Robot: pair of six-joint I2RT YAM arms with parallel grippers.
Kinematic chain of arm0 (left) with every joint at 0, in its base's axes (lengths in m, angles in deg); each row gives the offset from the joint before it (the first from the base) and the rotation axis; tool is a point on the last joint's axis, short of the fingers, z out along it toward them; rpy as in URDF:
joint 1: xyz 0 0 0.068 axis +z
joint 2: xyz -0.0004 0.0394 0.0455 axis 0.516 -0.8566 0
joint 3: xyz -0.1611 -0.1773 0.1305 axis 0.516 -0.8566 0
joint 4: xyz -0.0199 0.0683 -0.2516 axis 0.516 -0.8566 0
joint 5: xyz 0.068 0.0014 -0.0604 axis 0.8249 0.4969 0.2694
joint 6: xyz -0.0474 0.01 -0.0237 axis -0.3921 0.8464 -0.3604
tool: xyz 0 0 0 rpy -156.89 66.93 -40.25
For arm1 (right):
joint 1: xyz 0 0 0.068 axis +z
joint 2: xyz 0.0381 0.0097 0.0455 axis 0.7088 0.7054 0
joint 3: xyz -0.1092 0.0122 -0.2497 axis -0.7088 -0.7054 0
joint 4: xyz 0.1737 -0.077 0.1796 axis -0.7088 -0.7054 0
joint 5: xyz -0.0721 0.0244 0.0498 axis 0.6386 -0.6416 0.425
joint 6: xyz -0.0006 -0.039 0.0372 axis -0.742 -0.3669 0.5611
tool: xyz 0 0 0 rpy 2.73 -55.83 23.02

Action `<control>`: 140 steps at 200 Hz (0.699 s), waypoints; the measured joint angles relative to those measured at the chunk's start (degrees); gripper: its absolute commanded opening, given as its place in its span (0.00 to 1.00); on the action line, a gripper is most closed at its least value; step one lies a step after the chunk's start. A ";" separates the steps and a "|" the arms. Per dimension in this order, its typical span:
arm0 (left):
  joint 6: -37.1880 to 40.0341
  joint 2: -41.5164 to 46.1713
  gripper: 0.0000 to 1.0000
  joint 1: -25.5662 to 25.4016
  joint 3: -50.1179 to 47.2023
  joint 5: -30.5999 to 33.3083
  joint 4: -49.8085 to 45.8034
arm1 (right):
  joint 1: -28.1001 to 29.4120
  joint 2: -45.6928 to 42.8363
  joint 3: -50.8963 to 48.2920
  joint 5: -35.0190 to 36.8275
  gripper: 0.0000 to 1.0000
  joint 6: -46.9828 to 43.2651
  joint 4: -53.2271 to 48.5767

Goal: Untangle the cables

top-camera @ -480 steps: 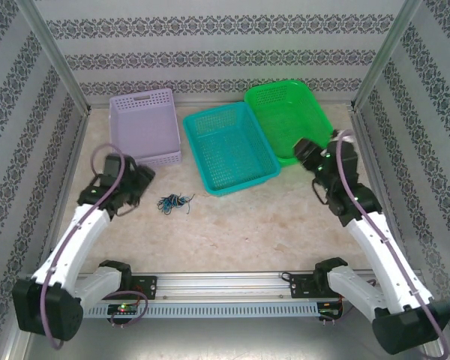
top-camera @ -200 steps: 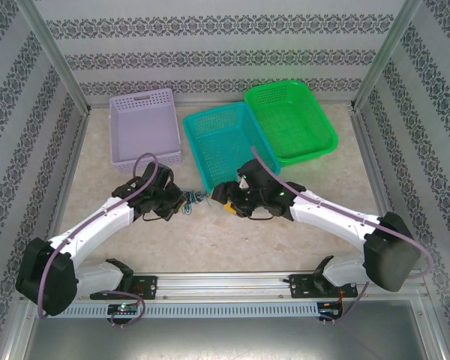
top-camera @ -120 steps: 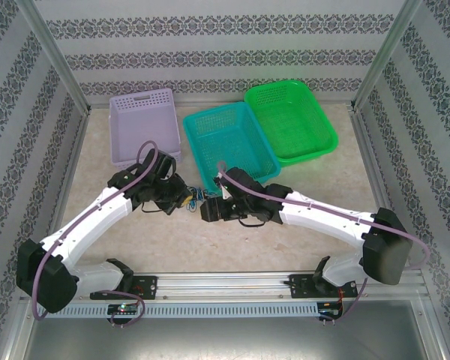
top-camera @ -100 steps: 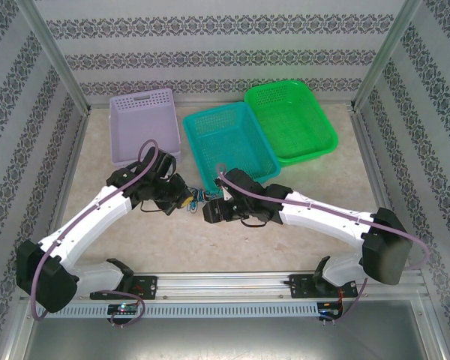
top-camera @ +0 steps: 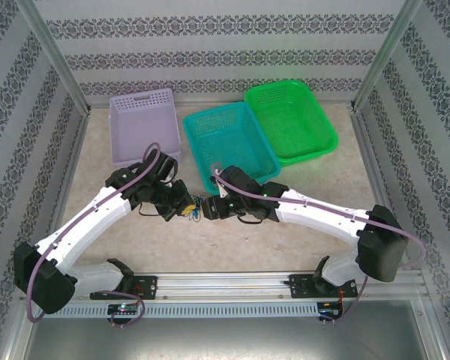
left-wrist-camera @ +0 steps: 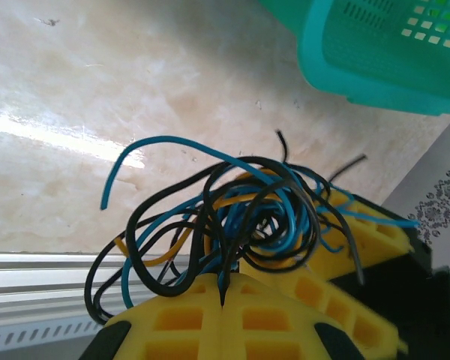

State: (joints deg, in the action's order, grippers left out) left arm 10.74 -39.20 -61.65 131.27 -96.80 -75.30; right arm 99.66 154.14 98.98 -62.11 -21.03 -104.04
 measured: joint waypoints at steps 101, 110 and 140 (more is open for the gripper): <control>6.54 0.15 0.05 -0.22 4.87 1.88 0.20 | -12.15 -14.16 -11.69 -22.01 0.00 23.04 7.69; 6.64 0.17 0.14 -0.24 4.87 2.08 0.72 | -12.61 -15.41 -13.25 -23.04 0.00 25.29 8.55; 4.63 1.22 0.51 -0.44 4.87 3.87 2.10 | -12.79 -18.36 -14.73 -23.12 0.00 28.61 8.57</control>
State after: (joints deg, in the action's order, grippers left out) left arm 15.37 -37.98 -62.09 136.15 -92.93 -73.21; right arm 86.87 135.78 84.25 -85.24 7.58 -95.48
